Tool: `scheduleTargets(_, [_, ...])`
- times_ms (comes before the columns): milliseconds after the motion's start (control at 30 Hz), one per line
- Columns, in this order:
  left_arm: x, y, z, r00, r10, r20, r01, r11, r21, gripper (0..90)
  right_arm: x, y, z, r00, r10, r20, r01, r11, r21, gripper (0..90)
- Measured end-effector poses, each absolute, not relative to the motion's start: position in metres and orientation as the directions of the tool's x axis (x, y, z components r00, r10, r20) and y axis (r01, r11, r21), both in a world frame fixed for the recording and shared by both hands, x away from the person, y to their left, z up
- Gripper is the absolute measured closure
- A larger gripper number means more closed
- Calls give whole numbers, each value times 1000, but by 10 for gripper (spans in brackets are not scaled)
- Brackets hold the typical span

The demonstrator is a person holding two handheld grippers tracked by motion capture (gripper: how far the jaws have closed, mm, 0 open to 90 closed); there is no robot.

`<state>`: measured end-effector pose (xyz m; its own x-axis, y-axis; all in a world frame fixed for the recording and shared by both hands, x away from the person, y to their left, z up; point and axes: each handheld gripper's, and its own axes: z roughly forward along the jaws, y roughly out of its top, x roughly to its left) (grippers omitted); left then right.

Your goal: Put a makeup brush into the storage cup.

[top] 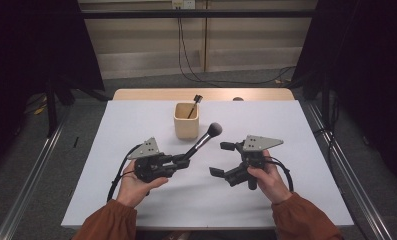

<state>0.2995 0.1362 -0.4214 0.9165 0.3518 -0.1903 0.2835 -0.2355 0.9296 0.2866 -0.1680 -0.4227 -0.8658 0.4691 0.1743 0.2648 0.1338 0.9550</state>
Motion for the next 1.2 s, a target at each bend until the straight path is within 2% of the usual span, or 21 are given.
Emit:
scheduleTargets(133, [296, 131, -422, 926, 333, -180, 269, -244, 932, 743, 288, -164, -420, -889, 415, 196, 253, 88, 963, 10])
scheduleTargets(333, [294, 128, -424, 931, 319, -177, 260, -243, 935, 743, 288, -161, -417, -895, 393, 209, 263, 88, 961, 72])
scheduleTargets(467, [294, 126, -426, 933, 312, -181, 262, -241, 935, 743, 290, -162, -417, -894, 384, 230, 273, 62, 960, 196])
scheduleTargets(533, [294, 124, -427, 932, 313, -182, 263, -241, 934, 743, 291, -162, -417, -892, 390, 229, 271, 55, 961, 309])
scheduleTargets(733, [294, 122, -433, 936, 303, -182, 264, -258, 930, 743, 294, -160, -420, -886, 397, 241, 284, 51, 958, 422])
scheduleTargets(867, [295, 121, -435, 936, 302, -182, 265, -263, 928, 743, 296, -162, -422, -881, 397, 257, 294, 34, 955, 566])
scheduleTargets(1200, [294, 119, -436, 942, 289, -168, 250, -277, 928, 743, 299, -163, -424, -870, 374, 322, 342, -13, 939, 611])
